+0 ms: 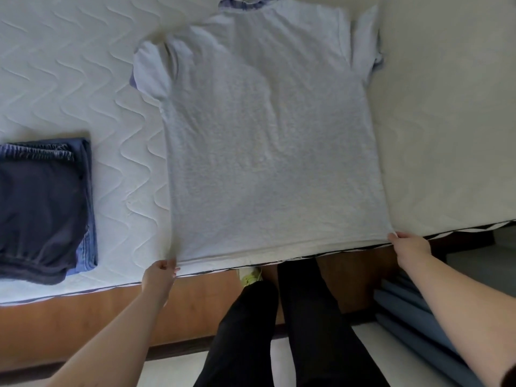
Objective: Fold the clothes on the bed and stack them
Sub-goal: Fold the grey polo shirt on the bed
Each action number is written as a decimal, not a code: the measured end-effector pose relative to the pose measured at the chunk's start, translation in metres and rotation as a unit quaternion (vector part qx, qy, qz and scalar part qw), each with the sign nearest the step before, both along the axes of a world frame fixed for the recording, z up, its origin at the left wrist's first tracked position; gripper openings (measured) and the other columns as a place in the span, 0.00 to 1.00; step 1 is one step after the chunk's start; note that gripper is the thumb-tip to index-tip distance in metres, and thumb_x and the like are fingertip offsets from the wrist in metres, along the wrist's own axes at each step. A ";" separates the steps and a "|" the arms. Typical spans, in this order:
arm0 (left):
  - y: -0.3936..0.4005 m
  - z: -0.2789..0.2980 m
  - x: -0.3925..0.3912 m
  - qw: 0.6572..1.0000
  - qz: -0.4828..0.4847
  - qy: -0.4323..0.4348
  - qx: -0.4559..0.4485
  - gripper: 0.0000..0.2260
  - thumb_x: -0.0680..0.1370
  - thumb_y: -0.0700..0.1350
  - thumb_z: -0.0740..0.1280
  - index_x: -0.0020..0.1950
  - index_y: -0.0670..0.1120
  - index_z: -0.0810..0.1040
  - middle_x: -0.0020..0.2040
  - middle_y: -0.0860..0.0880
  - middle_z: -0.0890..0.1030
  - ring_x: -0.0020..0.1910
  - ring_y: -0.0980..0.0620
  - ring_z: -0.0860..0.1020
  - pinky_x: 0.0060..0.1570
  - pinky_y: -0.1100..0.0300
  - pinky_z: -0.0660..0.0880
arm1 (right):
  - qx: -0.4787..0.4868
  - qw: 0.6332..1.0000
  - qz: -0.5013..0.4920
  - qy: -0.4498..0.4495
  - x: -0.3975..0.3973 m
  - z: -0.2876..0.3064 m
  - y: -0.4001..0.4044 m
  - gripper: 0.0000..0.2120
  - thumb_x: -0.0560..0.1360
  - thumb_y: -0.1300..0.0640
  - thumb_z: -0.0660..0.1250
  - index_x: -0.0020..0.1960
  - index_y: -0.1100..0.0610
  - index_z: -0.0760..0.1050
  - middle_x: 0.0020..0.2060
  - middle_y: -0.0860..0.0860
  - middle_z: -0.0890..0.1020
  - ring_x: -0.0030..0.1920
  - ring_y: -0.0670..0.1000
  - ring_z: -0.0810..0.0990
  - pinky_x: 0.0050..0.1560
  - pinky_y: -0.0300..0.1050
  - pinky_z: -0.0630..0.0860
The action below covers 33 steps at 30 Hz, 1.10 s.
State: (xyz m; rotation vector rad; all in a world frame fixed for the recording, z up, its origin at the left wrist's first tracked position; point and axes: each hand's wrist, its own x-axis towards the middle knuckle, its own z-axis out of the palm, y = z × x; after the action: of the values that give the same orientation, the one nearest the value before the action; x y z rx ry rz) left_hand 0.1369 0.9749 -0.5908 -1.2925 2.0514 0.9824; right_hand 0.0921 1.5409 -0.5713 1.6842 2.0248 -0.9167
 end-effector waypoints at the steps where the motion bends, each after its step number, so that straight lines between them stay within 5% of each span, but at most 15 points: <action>1: 0.000 -0.001 0.002 1.000 -0.018 -0.007 -0.015 0.15 0.81 0.52 0.64 0.54 0.40 0.80 0.44 0.42 0.83 0.43 0.40 0.80 0.45 0.51 0.75 | 0.003 1.000 0.006 -0.008 0.000 -0.001 -0.001 0.18 0.76 0.54 0.70 0.64 0.59 0.77 0.59 0.60 0.80 0.58 0.61 0.77 0.54 0.46 0.73; 4: 0.005 0.003 0.002 0.999 -0.041 -0.012 -0.031 0.17 0.79 0.55 0.66 0.57 0.43 0.79 0.46 0.45 0.81 0.44 0.42 0.78 0.41 0.55 0.72 | 0.007 1.000 0.007 -0.022 -0.005 -0.001 -0.007 0.17 0.76 0.58 0.70 0.64 0.60 0.77 0.59 0.61 0.79 0.56 0.61 0.78 0.50 0.46 0.75; 8: 0.012 0.016 -0.009 0.998 -0.025 -0.006 -0.059 0.16 0.77 0.53 0.69 0.59 0.45 0.75 0.50 0.48 0.80 0.43 0.46 0.76 0.39 0.55 0.71 | 0.066 0.997 0.009 -0.038 -0.021 0.014 -0.018 0.20 0.75 0.60 0.66 0.67 0.58 0.72 0.63 0.61 0.75 0.60 0.62 0.75 0.57 0.53 0.77; 12: 0.011 0.035 -0.023 0.998 0.011 -0.013 -0.066 0.15 0.77 0.51 0.69 0.60 0.47 0.73 0.47 0.46 0.79 0.40 0.46 0.76 0.40 0.52 0.75 | 0.096 0.987 0.128 -0.022 -0.045 0.035 -0.039 0.18 0.75 0.58 0.66 0.65 0.56 0.71 0.60 0.60 0.75 0.59 0.63 0.75 0.58 0.59 0.76; 19: 0.030 0.068 -0.072 0.998 -0.044 0.034 -0.042 0.07 0.78 0.49 0.66 0.54 0.49 0.76 0.43 0.53 0.81 0.39 0.54 0.77 0.35 0.60 0.68 | 0.051 0.941 0.323 0.091 -0.108 0.052 -0.090 0.13 0.77 0.58 0.66 0.61 0.57 0.74 0.52 0.55 0.78 0.53 0.57 0.77 0.53 0.52 0.75; 33: 0.058 0.061 -0.220 0.987 -0.078 0.140 -0.015 0.04 0.78 0.49 0.67 0.52 0.53 0.77 0.43 0.58 0.80 0.41 0.59 0.78 0.39 0.61 0.72 | -0.035 0.888 0.435 0.148 -0.245 0.037 -0.200 0.12 0.77 0.59 0.67 0.59 0.59 0.75 0.52 0.56 0.78 0.54 0.57 0.76 0.58 0.55 0.73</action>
State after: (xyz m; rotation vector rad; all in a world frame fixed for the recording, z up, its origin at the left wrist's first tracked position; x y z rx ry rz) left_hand -0.0832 1.0325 -0.5294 -1.0356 2.3458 1.1165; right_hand -0.1525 1.3413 -0.5343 0.4522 2.5214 -0.8993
